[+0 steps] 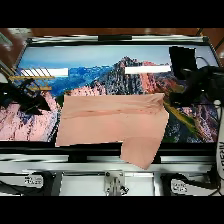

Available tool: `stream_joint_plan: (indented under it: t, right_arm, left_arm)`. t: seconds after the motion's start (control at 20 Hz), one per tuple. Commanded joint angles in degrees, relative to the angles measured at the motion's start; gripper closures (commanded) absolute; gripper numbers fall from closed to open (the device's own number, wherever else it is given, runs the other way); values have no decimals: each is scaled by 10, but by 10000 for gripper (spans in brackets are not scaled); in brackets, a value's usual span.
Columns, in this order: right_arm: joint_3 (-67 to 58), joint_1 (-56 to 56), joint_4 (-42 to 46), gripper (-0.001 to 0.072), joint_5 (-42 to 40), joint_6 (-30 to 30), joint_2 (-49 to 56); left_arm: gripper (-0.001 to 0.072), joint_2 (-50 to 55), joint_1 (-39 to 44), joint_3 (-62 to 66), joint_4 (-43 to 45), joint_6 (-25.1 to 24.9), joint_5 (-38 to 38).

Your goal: Fold the shirts.

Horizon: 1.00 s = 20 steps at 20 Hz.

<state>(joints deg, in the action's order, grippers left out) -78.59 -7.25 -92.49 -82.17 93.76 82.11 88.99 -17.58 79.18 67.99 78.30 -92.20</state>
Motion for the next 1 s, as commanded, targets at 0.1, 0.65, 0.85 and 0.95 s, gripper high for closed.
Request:
stream_joint_plan:
  t: [0.1,0.65,0.85,0.95]
  right_arm:
    - [104,-142,-89,254,-50,49,-121]
    - [166,-174,-125,255,-18,70,-175]
    - [166,-174,-124,255,-17,71,-175]
    - [166,-174,-124,255,-16,71,-175]
  left_arm:
    - [86,-162,-119,-277,-1,-68,14]
    - [101,-196,-99,-476,-91,-123,204]
    - [101,-183,-70,-484,-102,-116,216]
    - [127,-176,-58,-484,-120,-116,227]
